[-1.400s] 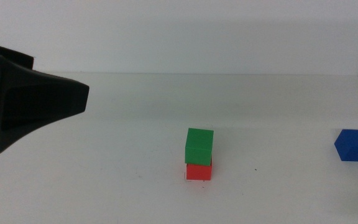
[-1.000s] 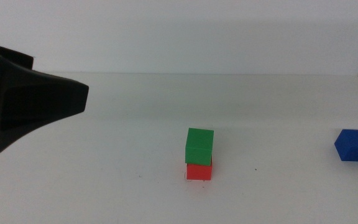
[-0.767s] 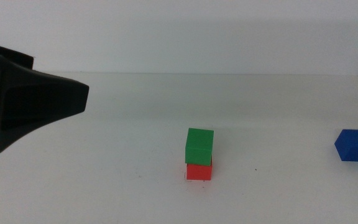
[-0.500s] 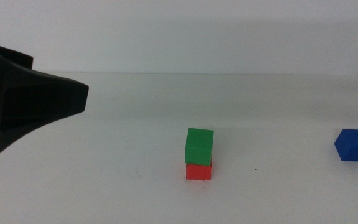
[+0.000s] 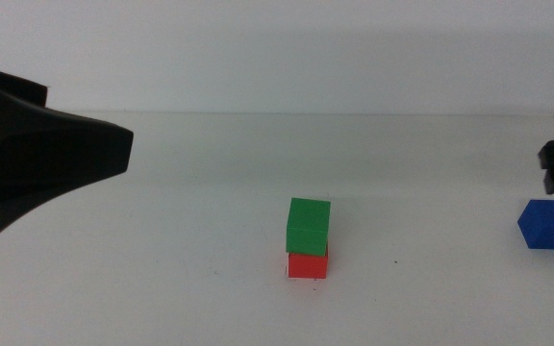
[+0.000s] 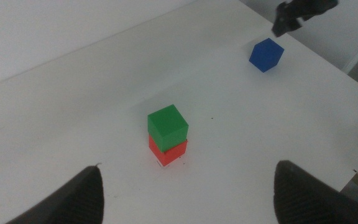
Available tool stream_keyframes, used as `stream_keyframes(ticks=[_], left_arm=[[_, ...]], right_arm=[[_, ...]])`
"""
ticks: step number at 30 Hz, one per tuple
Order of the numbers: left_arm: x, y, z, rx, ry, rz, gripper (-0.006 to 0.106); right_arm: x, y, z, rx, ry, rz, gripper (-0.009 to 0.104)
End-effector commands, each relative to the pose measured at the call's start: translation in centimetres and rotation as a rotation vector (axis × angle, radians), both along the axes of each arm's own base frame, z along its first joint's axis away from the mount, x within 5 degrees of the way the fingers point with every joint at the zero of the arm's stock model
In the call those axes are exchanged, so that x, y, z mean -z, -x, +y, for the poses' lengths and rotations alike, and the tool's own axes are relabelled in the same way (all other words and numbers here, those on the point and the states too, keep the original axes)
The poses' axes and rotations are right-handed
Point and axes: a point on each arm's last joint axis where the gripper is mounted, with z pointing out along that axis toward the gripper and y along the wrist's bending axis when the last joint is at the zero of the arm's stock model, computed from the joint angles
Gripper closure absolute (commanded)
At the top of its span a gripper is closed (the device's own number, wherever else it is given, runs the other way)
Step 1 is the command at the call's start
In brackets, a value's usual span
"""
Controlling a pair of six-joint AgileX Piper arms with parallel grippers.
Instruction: Stack red cubes first, then green, then blue cubes in a specific spot.
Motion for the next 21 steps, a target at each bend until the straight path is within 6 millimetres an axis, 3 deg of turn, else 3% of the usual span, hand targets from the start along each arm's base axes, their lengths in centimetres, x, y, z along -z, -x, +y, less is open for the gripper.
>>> stream_keyframes(ticks=[1, 9, 15, 18, 20, 21], left_arm=[[-0.1, 0.1, 0.1, -0.003, 0.006, -0.015, 0.007], [-0.1, 0.1, 0.1, -0.003, 0.006, -0.015, 0.007], [-0.1, 0.0, 0.1, -0.004, 0.004, -0.015, 0.007], [-0.1, 0.0, 0.1, -0.004, 0.004, -0.015, 0.007], [-0.1, 0.0, 0.1, -0.004, 0.004, -0.015, 0.007], [-0.1, 0.0, 0.1, -0.004, 0.004, -0.015, 0.007]], right_arm=[[1.4, -1.8, -0.8, 0.004, 0.017, 0.011, 0.012], [6.6, -4.2, -2.6, 0.022, -0.020, 0.096, 0.012], [9.4, -5.0, -2.1, -0.019, -0.077, 0.132, 0.016], [10.4, -5.2, -2.1, -0.017, -0.083, 0.149, 0.024], [10.5, -5.2, -2.1, -0.019, -0.080, 0.153, 0.040], [10.4, -5.2, -2.2, -0.013, -0.079, 0.148, 0.054]])
